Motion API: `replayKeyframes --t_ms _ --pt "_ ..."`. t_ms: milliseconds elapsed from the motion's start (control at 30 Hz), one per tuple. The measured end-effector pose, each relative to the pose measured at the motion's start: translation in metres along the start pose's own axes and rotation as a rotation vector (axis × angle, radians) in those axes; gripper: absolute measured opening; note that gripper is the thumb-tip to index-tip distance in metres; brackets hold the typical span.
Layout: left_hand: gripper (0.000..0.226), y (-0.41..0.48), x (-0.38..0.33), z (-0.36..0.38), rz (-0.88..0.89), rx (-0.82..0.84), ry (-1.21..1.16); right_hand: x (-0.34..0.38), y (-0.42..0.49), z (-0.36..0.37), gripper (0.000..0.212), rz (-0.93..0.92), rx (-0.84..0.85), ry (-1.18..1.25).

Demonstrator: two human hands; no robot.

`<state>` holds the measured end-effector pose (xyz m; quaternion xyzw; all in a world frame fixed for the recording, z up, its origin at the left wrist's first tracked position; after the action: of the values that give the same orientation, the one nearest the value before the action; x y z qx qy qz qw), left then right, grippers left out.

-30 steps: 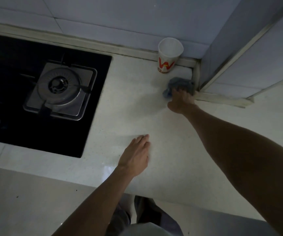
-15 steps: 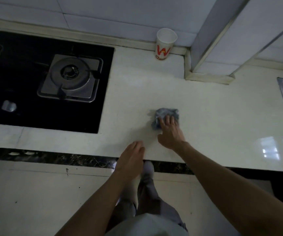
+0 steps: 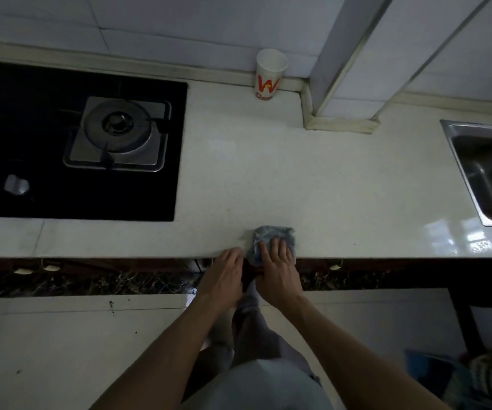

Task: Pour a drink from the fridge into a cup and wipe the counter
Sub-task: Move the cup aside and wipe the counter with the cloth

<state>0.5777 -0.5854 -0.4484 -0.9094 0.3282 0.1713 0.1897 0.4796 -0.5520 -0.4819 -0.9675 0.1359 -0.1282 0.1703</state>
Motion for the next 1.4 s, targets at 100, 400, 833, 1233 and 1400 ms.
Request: replayKeyframes --t_ms 100,400,833,1233,1400 --pt "0.039 0.006 -0.001 -0.001 0.016 0.038 0.019 -0.002 0.001 -0.003 0.08 -0.022 -0.008 -0.015" --pt "0.032 0.032 0.01 -0.01 -0.036 0.032 0.066 -0.008 0.021 -0.016 0.073 -0.059 -0.025 -0.05" --pt "0.052 0.12 0.048 -0.043 -0.066 0.056 0.153 -0.031 0.2 -0.077 0.083 -0.038 0.005 -0.079" --pt "0.048 0.187 0.06 -0.054 -0.215 0.076 0.146 -0.029 0.36 -0.15 0.071 -0.074 -0.011 -0.108" --pt "0.053 0.189 0.062 -0.05 -0.226 0.143 0.12 -0.026 0.386 -0.161 0.068 -0.073 -0.021 -0.068"
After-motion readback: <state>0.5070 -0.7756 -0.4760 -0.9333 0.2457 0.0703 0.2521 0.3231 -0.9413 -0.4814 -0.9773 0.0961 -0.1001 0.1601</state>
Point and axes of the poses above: each hand's wrist, its own y-axis towards the middle knuckle, its own z-axis out of the palm, x = y × z, the point moved 10 cm from there along y, towards the middle knuckle, and after that the axes turned 3 degrees about -x, right-handed, at the moved point
